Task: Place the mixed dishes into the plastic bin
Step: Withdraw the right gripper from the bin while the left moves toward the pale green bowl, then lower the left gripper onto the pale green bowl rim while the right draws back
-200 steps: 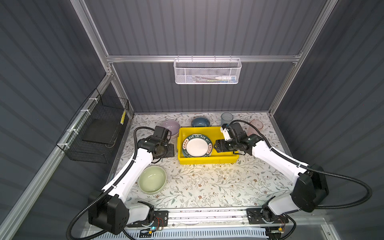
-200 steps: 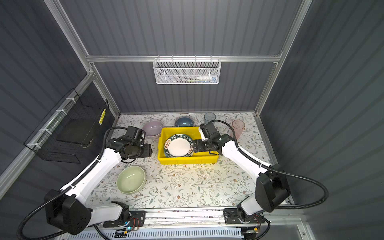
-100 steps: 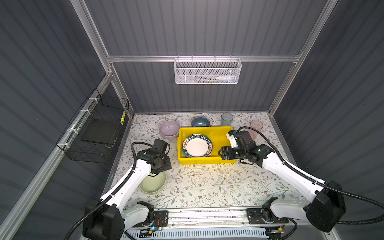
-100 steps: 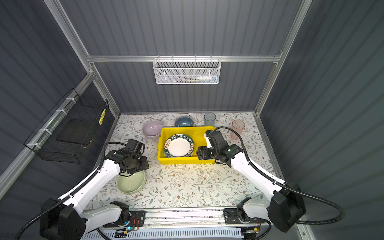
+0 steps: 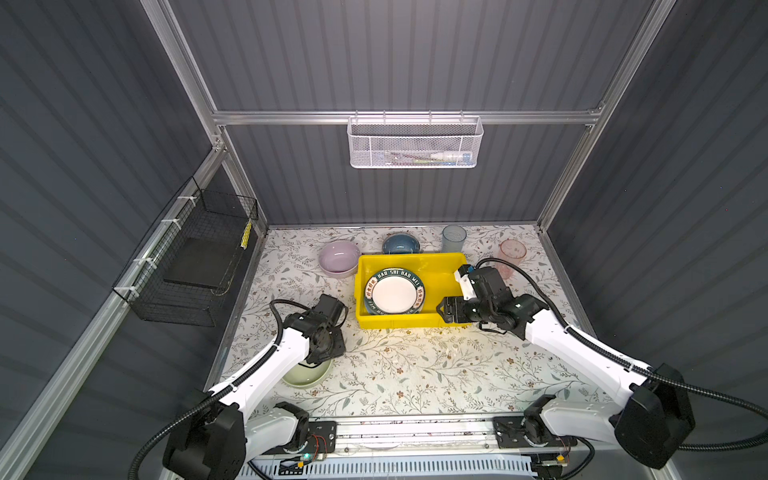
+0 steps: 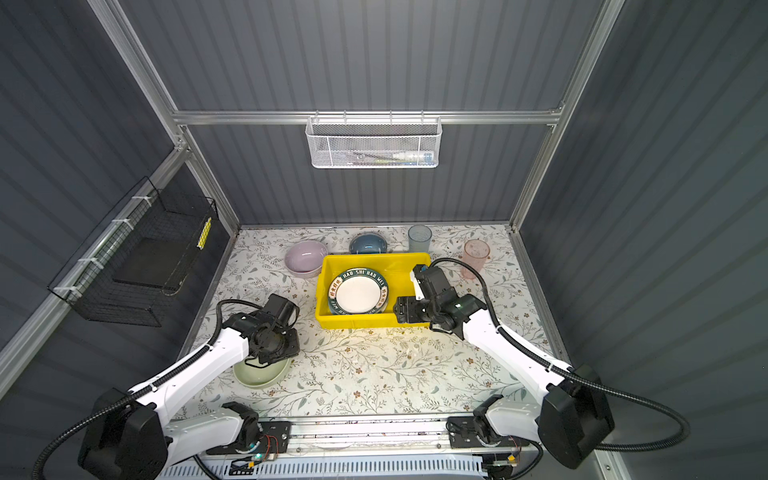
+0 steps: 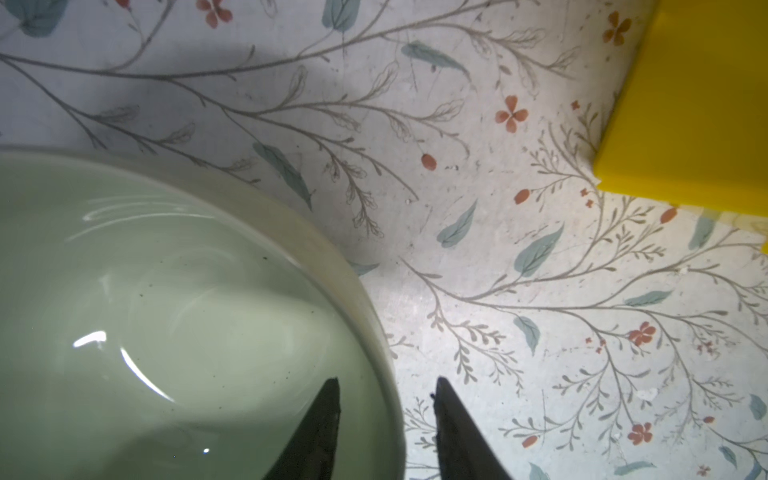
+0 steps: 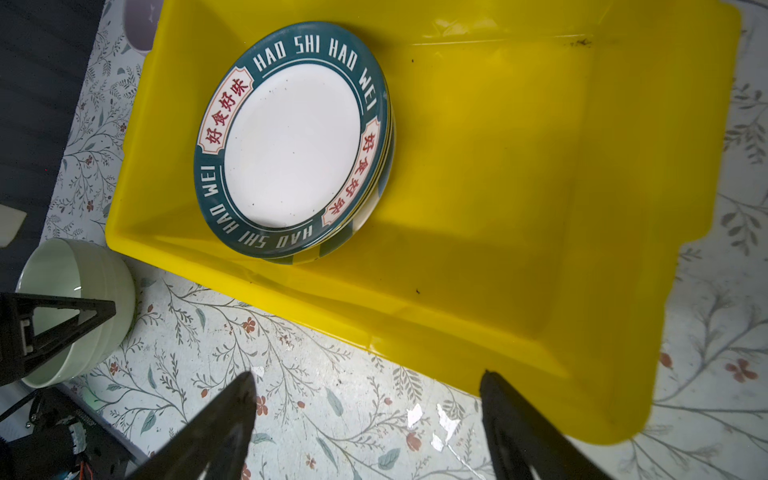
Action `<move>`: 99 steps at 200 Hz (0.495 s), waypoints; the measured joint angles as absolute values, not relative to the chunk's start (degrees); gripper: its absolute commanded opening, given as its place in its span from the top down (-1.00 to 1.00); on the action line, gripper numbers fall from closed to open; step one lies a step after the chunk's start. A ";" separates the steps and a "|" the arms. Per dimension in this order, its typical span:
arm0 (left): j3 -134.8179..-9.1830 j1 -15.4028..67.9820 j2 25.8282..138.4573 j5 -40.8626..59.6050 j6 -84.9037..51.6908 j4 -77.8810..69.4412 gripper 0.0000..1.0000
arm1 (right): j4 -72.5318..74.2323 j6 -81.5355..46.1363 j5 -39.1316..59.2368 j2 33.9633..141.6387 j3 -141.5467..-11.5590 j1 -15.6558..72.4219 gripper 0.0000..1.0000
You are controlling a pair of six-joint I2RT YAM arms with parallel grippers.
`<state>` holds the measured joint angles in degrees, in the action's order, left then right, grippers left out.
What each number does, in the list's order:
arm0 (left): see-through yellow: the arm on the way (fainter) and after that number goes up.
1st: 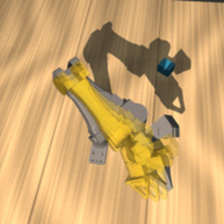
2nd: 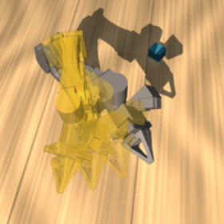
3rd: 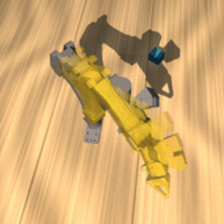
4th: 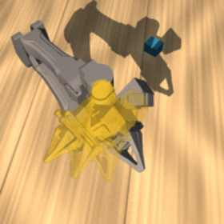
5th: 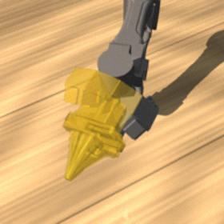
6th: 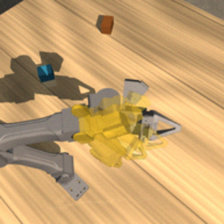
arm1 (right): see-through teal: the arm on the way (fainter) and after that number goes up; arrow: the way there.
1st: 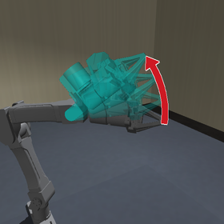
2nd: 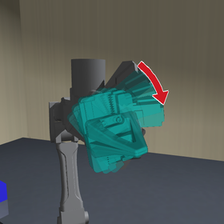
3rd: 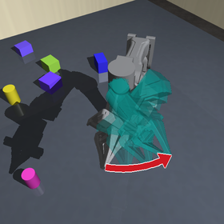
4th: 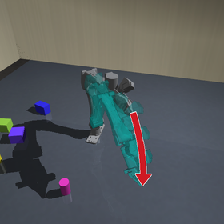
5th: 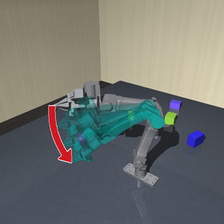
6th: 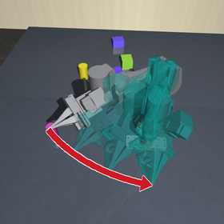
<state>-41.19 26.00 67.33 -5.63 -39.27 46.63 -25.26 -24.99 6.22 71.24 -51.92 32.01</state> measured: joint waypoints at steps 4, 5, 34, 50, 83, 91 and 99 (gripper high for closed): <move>-41.15 26.15 67.48 -5.67 -39.33 46.52 0.33 | -25.23 -25.04 6.22 71.16 -51.83 32.01 -0.70; -41.15 26.17 67.51 -5.67 -39.35 46.50 0.33 | -25.26 -25.06 6.22 71.13 -51.79 32.01 -0.70; -40.77 27.14 68.88 -6.55 -39.68 45.19 0.53 | -24.99 -25.36 6.24 70.54 -50.92 32.01 -0.70; -40.27 27.73 69.56 -6.94 -39.75 44.71 0.62 | -24.91 -25.54 6.24 70.41 -50.35 32.01 -0.70; -39.79 28.08 70.02 -8.64 -39.57 44.07 0.78 | -24.91 -25.71 6.24 70.13 -49.84 32.01 -0.70; -39.86 28.10 70.00 -9.15 -39.51 44.07 0.84 | -24.91 -25.78 6.24 70.04 -49.82 32.01 -0.71; -39.90 28.10 70.00 -9.47 -39.48 44.16 0.88 | -24.93 -25.93 6.24 69.93 -49.82 32.01 -0.70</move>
<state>-39.90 28.10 70.00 -9.47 -39.48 44.16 -24.93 -25.93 6.24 69.93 -49.82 32.01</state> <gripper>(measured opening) 0.128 0.852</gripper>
